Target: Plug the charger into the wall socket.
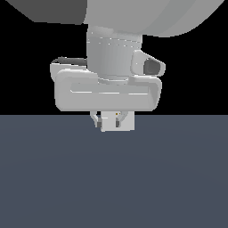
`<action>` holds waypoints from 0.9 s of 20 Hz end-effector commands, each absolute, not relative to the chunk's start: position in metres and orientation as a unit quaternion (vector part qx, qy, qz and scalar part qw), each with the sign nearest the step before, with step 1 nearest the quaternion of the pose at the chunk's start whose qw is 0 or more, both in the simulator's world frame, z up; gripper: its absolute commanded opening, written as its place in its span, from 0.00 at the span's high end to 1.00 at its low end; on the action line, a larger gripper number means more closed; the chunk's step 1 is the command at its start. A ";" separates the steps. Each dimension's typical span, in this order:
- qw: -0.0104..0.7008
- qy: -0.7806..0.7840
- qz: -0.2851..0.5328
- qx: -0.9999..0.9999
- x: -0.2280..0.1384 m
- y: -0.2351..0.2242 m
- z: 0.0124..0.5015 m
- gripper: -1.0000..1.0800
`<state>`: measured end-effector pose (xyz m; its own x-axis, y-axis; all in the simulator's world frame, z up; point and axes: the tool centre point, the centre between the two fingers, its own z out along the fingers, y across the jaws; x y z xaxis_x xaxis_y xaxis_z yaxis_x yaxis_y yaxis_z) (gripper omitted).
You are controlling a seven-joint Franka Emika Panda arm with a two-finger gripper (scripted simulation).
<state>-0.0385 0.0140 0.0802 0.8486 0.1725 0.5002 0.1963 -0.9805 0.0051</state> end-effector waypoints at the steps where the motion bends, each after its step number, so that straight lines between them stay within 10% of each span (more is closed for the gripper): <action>1: 0.024 -0.100 -0.258 -0.961 -0.037 0.005 0.085 1.00; 18: 0.029 -0.112 -0.256 -0.960 -0.031 -0.028 0.100 1.00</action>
